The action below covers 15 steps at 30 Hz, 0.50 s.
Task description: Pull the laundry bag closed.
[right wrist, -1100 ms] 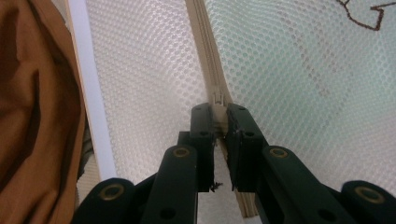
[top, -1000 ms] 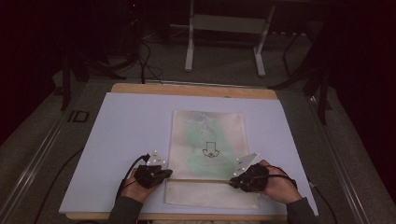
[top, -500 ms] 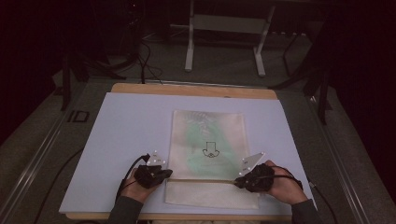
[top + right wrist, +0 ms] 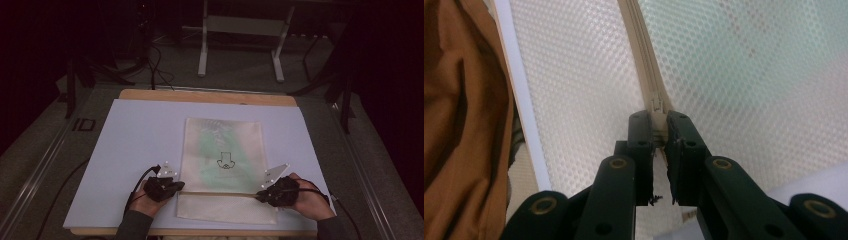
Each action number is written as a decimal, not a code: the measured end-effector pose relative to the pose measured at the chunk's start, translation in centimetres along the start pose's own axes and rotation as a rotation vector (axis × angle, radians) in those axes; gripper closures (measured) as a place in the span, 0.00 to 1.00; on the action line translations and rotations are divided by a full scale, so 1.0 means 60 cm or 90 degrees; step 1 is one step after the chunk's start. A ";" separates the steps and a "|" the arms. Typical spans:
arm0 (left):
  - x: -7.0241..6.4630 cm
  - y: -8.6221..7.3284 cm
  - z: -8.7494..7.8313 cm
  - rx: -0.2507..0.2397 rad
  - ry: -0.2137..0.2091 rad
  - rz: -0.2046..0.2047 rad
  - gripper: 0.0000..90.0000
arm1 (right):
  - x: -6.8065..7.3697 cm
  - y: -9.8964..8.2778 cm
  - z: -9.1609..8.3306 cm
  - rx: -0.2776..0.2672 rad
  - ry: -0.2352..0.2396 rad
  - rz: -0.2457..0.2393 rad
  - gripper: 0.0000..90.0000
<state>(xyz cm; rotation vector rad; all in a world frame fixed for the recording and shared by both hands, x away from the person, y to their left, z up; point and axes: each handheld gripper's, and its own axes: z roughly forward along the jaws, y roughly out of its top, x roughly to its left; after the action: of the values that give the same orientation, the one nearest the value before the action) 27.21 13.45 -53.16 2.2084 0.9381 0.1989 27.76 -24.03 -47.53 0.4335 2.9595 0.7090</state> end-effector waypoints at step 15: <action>-0.001 0.000 0.000 0.001 0.002 0.001 0.99 | -0.008 -0.026 -0.012 -0.001 -0.010 0.030 0.91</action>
<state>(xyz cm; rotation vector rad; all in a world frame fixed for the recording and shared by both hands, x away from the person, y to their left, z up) 27.17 13.40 -53.14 2.2114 0.9380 0.2020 27.73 -25.82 -47.61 0.5074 2.9431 0.7092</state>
